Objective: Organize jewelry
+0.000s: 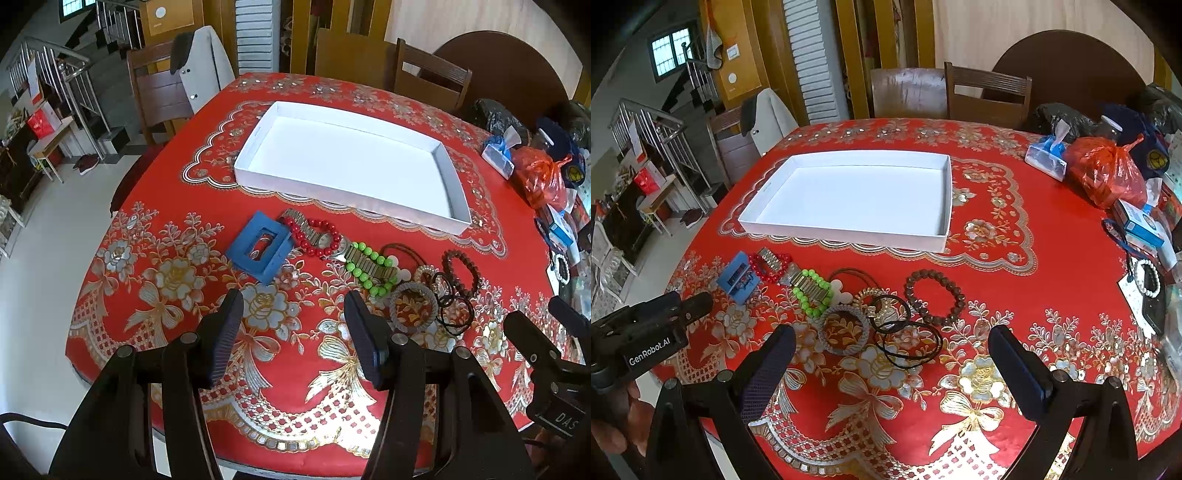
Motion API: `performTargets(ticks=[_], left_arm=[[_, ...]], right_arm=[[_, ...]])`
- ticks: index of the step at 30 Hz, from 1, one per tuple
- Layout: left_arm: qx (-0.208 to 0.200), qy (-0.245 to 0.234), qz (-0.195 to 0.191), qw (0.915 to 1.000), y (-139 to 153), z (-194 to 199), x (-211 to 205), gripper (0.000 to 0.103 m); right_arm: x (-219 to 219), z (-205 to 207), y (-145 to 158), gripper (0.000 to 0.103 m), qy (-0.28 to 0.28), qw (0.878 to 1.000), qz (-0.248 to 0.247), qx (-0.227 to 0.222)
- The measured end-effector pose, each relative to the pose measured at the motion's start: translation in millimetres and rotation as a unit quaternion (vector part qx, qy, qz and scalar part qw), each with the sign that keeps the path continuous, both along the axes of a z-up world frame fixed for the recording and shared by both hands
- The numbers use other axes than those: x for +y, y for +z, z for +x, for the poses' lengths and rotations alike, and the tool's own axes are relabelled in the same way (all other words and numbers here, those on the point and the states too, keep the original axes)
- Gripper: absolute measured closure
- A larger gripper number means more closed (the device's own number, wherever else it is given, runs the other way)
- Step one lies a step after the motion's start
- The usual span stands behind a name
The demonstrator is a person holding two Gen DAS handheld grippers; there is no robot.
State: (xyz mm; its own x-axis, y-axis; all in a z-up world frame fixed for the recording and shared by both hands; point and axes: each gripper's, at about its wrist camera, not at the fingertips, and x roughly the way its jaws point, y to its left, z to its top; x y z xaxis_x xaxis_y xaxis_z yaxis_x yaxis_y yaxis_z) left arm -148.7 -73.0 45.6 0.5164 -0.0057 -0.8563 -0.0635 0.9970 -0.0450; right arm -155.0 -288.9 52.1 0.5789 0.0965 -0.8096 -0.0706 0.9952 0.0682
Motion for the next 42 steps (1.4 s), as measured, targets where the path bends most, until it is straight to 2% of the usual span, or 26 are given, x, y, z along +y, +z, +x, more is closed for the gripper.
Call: performTargets(ticks=[29, 42], left_arm=[[0.035, 0.013, -0.021, 0.9991, -16, 6, 11, 0.047], [0.073, 0.027, -0.082, 0.9936, -39, 11, 47, 0.047]], right_arm=[[1, 10, -11, 0.000, 0.007, 1.000, 0.009, 0.021], [-6, 15, -22, 0.000, 0.016, 0.999, 0.017, 0.034]])
